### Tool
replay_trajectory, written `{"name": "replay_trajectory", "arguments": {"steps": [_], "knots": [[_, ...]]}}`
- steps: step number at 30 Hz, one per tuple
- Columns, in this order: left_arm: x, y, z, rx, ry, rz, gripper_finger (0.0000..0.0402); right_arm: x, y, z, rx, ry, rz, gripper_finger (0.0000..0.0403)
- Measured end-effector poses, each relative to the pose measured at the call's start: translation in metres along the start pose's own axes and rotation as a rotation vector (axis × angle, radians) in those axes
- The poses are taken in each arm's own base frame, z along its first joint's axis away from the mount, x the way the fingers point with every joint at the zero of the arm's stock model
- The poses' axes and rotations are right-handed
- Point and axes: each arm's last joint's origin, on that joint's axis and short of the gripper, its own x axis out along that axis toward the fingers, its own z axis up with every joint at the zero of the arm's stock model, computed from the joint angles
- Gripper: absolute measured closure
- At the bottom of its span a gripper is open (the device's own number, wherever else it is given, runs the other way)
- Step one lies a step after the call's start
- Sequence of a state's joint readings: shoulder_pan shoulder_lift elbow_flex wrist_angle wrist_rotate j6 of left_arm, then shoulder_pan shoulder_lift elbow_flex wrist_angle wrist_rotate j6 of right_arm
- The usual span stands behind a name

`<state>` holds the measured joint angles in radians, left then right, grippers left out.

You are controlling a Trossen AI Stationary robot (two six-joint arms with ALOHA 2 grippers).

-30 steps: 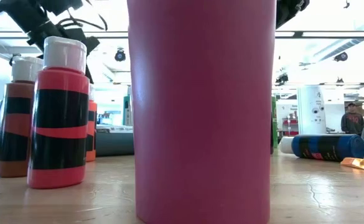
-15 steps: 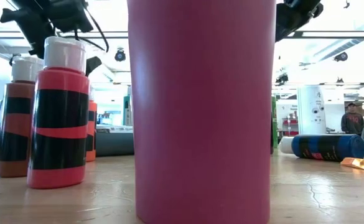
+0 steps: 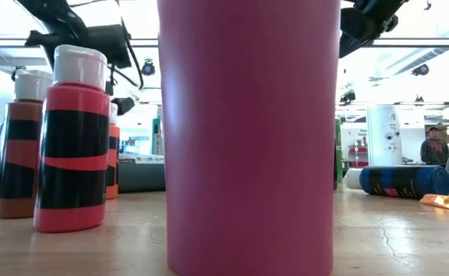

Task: Pick & Place Paint Supplies
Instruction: Put the gold paint brush into the red cup

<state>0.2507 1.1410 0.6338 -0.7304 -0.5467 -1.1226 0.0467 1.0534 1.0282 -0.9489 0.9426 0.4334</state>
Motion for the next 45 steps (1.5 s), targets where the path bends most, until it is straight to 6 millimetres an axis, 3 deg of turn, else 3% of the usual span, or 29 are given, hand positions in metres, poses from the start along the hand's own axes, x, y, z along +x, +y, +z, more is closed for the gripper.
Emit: {"name": "replay_trajectory", "arguments": {"steps": [18, 31, 45], "knots": [[0.043, -0.015, -0.002, -0.031, 0.099, 0.07, 0.0182, 0.001, 0.001, -0.002, -0.012, 0.003, 0.0, 0.0323], [0.062, -0.013, 0.007, -0.056, 0.125, 0.081, 0.0184, 0.003, 0.003, -0.004, -0.019, 0.008, -0.002, 0.0288], [0.074, -0.016, 0.009, -0.062, 0.141, 0.065, 0.022, 0.003, 0.002, -0.004, -0.02, 0.008, -0.003, 0.0272]]}}
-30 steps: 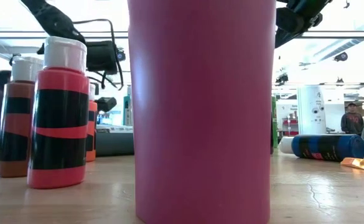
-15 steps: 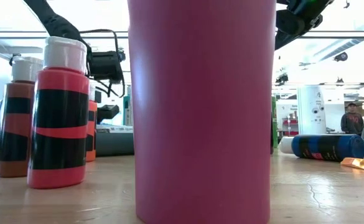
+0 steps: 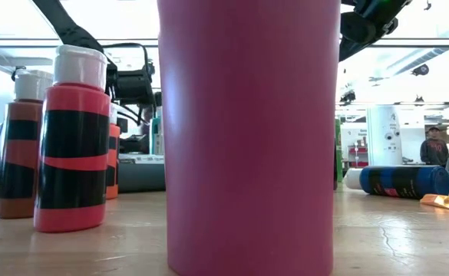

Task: Pick & Place Paint Supplies
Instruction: Put the gold paint brush into the red cup

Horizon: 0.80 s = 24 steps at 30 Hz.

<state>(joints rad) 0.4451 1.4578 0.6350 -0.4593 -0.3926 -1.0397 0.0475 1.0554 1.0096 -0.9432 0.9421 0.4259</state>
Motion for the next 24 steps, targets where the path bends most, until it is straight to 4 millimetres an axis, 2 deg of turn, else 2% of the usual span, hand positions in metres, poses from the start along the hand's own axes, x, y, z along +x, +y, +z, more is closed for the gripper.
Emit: {"name": "replay_trajectory", "arguments": {"steps": [8, 18, 24], "knots": [[0.0002, -0.0005, 0.0004, -0.006, -0.001, -0.006, 0.0277, 0.0, 0.0, -0.0001, 0.0, 0.0, 0.0, 0.0299], [0.0003, 0.0004, 0.0008, 0.017, -0.018, 0.009, 0.0389, 0.0, 0.0001, -0.0001, 0.0, 0.002, 0.003, 0.0342], [-0.0004, 0.0006, 0.0005, 0.048, -0.024, 0.012, 0.0396, 0.0, 0.0002, -0.0001, 0.0, 0.002, 0.005, 0.0358]]}}
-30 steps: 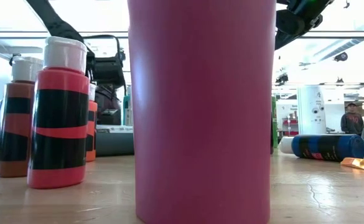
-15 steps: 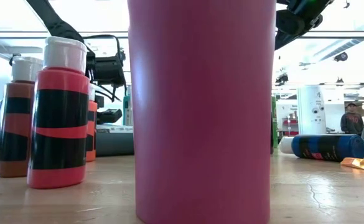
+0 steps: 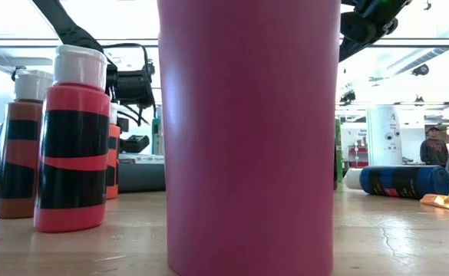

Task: Pick & Place Paint Supplies
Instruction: Put the gold paint brush into the red cup

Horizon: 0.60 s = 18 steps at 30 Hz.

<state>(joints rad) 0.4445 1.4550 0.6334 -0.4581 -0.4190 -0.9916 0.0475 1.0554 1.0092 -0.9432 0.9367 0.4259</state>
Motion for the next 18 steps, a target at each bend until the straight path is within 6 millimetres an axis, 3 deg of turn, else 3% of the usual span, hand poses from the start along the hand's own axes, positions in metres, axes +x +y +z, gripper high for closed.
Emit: {"name": "replay_trajectory", "arguments": {"steps": [8, 18], "knots": [[-0.022, 0.001, 0.004, 0.023, -0.044, -0.094, 0.0398, 0.0, 0.0, 0.0, 0.0, 0.001, 0.003, 0.035], [-0.085, 0.023, 0.02, 0.057, -0.268, -0.295, 0.04, 0.0, 0.0, 0.0, 0.008, 0.001, 0.003, 0.0321]]}}
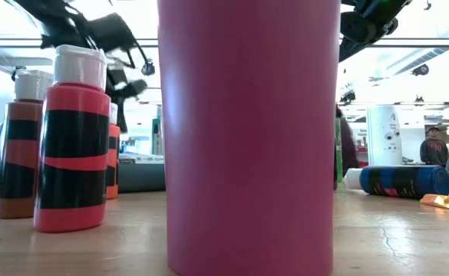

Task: Pick & Place Paint Supplies
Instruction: Put the gold paint brush into the red cup

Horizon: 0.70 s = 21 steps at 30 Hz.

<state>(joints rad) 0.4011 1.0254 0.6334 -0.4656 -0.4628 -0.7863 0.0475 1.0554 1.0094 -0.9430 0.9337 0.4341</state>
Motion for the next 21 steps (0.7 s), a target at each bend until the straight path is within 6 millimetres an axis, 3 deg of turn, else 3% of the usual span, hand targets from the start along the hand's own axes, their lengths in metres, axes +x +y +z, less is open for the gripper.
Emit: {"name": "replay_trajectory", "arguments": {"steps": [9, 16, 21], "knots": [[-0.059, 0.014, 0.026, 0.08, -0.272, -0.238, 0.04, 0.0, 0.0, 0.0, 0.003, 0.0, 0.0, 0.0303], [-0.093, -0.001, 0.045, 0.287, -0.499, -0.725, 0.04, 0.001, 0.001, -0.001, 0.0, 0.002, -0.001, 0.0288], [-0.105, -0.021, 0.049, 0.416, -0.597, -1.064, 0.04, 0.001, 0.001, -0.001, 0.006, 0.001, -0.001, 0.0275]]}}
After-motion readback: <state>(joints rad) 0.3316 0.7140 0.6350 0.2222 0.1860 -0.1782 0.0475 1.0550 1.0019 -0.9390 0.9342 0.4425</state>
